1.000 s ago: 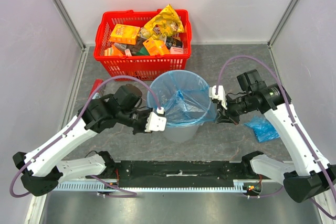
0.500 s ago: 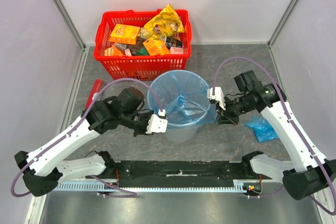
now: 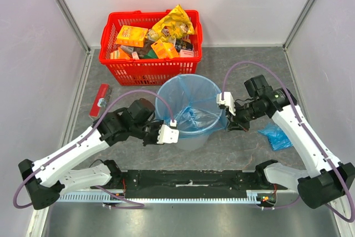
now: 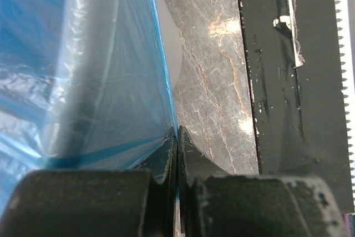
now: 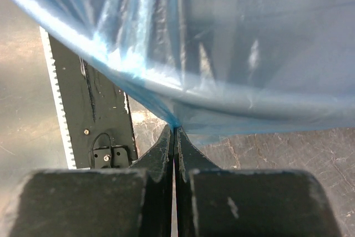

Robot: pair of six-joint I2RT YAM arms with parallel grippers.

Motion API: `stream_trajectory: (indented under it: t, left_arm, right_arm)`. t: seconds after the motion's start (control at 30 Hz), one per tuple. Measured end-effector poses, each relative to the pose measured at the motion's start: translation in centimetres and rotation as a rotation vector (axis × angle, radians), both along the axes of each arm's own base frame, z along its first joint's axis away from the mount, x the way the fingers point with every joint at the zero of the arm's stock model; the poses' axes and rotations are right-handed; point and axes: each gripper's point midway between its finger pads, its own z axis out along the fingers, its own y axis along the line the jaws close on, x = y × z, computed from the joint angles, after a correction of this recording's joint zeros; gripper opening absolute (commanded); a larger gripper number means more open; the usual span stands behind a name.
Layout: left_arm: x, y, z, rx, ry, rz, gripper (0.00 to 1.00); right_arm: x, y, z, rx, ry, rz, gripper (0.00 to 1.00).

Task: Put the trash bags into the trash bin
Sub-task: Place the trash bag in the trash bin.

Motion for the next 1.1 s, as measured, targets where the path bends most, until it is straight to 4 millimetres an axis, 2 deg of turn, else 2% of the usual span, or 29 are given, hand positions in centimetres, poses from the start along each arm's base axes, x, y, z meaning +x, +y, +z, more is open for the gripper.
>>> stream_trajectory:
  t: [0.4,0.53,0.7,0.73,0.87,0.93,1.1]
  left_arm:
    - [1.0,0.4,-1.6,-0.021,-0.075,0.043,0.02]
    - [1.3,0.7,-2.4,-0.013,-0.092,0.059,0.03]
    - [1.5,1.3,-2.3,-0.004,-0.107,0.092,0.41]
    - [1.5,1.4,-2.2,-0.005,-0.106,0.096,0.61]
    - [1.2,1.7,-1.9,-0.007,-0.092,0.106,0.85]
    - [1.1,1.7,-1.5,-0.010,-0.090,0.109,0.87]
    - [1.0,1.8,-0.1,-0.033,-0.101,0.112,0.90]
  right_arm:
    - [1.0,0.1,-1.4,-0.007,-0.018,-0.021,0.01]
    - [1.3,0.1,-1.5,-0.010,-0.023,-0.033,0.14]
    - [1.8,-0.6,-1.7,-0.053,-0.040,-0.066,0.34]
    - [2.0,-0.8,-1.7,-0.062,-0.046,-0.071,0.38]
    - [2.3,-1.0,-1.1,-0.072,-0.072,-0.086,0.57]
    - [2.5,-1.1,-0.7,-0.076,-0.085,-0.097,0.67]
    - [2.9,-1.2,0.5,-0.075,-0.113,-0.110,0.83]
